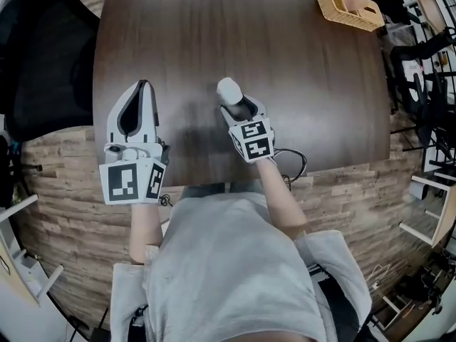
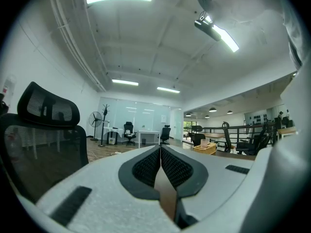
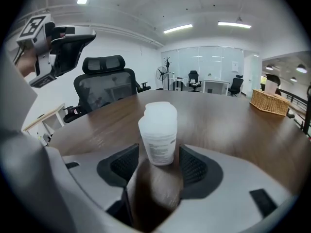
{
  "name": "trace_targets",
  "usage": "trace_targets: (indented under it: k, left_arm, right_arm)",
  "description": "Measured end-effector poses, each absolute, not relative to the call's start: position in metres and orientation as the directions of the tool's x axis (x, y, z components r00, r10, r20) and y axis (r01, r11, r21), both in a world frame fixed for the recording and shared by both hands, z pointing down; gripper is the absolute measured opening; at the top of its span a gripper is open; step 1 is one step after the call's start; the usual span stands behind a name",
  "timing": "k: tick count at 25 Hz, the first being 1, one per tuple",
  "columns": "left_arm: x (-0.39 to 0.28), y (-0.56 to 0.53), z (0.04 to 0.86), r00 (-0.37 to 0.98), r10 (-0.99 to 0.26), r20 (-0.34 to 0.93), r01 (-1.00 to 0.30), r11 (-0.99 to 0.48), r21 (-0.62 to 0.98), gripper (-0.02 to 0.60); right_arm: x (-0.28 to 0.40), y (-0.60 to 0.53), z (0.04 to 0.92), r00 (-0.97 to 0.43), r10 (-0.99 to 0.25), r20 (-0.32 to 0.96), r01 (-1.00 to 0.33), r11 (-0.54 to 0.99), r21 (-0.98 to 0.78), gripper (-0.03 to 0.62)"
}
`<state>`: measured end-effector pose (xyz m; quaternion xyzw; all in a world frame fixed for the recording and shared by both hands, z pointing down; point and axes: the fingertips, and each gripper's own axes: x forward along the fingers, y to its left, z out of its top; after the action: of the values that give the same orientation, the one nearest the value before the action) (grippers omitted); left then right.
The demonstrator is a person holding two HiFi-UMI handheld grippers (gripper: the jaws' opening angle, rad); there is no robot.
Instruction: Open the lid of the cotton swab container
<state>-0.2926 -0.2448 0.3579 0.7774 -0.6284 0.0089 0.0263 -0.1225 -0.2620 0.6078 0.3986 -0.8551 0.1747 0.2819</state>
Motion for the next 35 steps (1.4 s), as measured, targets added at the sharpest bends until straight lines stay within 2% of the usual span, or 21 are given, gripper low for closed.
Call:
trace_targets:
  k: [8,11,18,28,35]
  left_arm:
    - [-0.301,-0.246,0.364,0.215,-0.975,0.065,-0.977,-0.214,0.019,0.011]
    - [-0.302,-0.247,0.365,0.217,-0.974,0.067,-0.976,-0.216,0.017,0.011]
    - [-0.298,-0.249,0.365,0.22,-0.973,0.067,-0.975,-0.219,0.016,0.011]
    - [-0.273,-0.253,0.353,0.253,-0.967,0.033,-0.967,-0.253,0.011,0.011]
    - [-0.24,-0.253,0.338,0.338,-0.941,-0.002,-0.941,-0.338,0.003,0.011]
  right_arm:
    - [-0.122,-0.278,0.618,-0.452,-0.627,0.634,-0.833,0.551,-0.049,0.225]
    - [-0.121,-0.28,0.616,-0.446,-0.644,0.622,-0.836,0.548,-0.032,0.193]
    - [-0.126,-0.276,0.597,-0.508,-0.645,0.571,-0.803,0.595,-0.043,0.192]
    - [-0.119,-0.273,0.518,-0.614,-0.611,0.5,-0.711,0.703,-0.014,0.192]
    - [-0.098,-0.27,0.462,-0.693,-0.585,0.421,-0.678,0.727,-0.106,0.192]
